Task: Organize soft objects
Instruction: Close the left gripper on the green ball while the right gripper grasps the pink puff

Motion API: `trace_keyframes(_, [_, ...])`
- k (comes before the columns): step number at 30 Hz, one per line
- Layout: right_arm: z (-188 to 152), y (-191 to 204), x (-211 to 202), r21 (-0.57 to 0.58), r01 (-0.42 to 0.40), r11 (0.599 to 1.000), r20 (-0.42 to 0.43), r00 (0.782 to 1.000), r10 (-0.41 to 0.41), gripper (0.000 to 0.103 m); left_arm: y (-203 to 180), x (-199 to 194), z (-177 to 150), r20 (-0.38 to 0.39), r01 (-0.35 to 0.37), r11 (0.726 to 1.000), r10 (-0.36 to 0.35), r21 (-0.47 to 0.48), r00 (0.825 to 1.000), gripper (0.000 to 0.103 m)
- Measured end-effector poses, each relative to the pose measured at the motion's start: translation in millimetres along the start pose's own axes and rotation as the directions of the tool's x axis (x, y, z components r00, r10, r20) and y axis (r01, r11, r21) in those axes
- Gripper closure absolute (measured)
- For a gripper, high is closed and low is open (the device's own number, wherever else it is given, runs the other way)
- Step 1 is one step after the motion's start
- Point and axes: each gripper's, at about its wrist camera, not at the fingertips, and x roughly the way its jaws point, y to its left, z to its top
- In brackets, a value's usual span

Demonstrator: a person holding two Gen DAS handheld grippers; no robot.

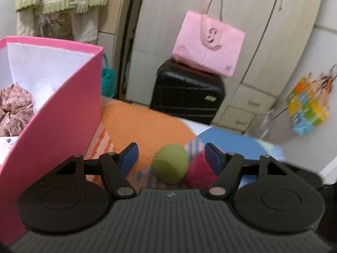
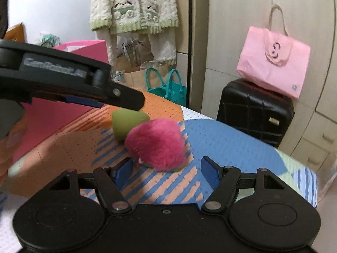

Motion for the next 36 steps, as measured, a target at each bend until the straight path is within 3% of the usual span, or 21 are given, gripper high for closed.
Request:
trace_keyframes(6, [8,5,6,-0.054,-0.009,0.998,0.012,1.000,0.010,0.027,4,9,-3,-0.029,0.034,0.999,-0.035,-0.043,0.999,0.034])
trace_keyframes(11, [12,2,11,-0.057,-0.023,0.998,0.021,0.999,0.024,0.028,10,17,-5,-0.027,0.054,0.995,-0.056,-0.088,0.998,0.041])
trace_keyframes(16, [11,3,13,-0.065,-0.040,0.997,0.030,0.999,0.042,0.031,14,22,-7,-0.020,0.053,0.991,-0.056,-0.124,0.998,0.056])
trace_keyframes(18, [12,5,13,-0.078,-0.046,0.996,0.037,0.998,0.049,0.042,14,23,-7,-0.038,0.082,0.989,-0.087,-0.119,0.995,0.065])
trace_keyframes(26, [11,8,8,-0.090,0.004,0.996,0.067,0.998,0.002,0.048,9,12,-7,-0.003,0.093,0.992,-0.094,-0.087,0.996,0.065])
trace_keyframes(30, [9,6,2,-0.040,-0.006,0.999,0.045,0.999,0.008,0.048,4,-3,-11,0.027,0.079,0.996,-0.077,-0.045,0.997,0.065])
trace_keyframes(36, [0,1,-15,0.077,-0.006,0.997,0.057,0.998,0.002,0.048,-6,-38,-19,0.084,0.126,0.992,-0.128,0.021,0.988,0.065])
